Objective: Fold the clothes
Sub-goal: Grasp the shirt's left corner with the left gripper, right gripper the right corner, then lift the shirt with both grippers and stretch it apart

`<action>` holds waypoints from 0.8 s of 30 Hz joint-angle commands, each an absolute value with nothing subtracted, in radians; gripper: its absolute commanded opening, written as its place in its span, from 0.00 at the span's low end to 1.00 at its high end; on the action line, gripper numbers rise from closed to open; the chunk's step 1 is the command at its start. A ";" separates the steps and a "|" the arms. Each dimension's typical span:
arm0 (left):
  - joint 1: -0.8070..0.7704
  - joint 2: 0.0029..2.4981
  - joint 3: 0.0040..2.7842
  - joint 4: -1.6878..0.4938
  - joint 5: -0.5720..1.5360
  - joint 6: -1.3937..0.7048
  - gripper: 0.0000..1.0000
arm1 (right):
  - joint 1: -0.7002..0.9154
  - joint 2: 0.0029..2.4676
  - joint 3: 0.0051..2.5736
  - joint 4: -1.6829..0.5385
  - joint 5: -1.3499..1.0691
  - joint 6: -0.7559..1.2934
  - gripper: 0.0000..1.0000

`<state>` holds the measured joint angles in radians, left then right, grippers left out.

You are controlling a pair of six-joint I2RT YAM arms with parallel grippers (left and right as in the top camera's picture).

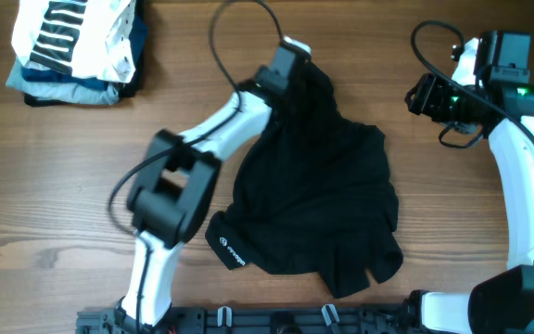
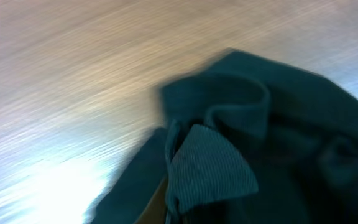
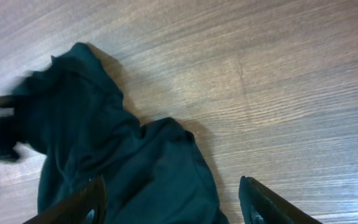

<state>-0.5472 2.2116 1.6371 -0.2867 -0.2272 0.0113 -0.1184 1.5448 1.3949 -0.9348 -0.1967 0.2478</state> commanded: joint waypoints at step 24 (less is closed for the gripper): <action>0.074 1.755 1.652 -1.150 -0.273 -0.304 0.04 | 0.245 1.711 0.977 -0.895 -0.378 0.247 0.66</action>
<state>0.0723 1.7515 1.6524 -1.1385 -0.2825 -0.2886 0.2089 1.7023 1.0359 -0.9379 -0.3405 0.1856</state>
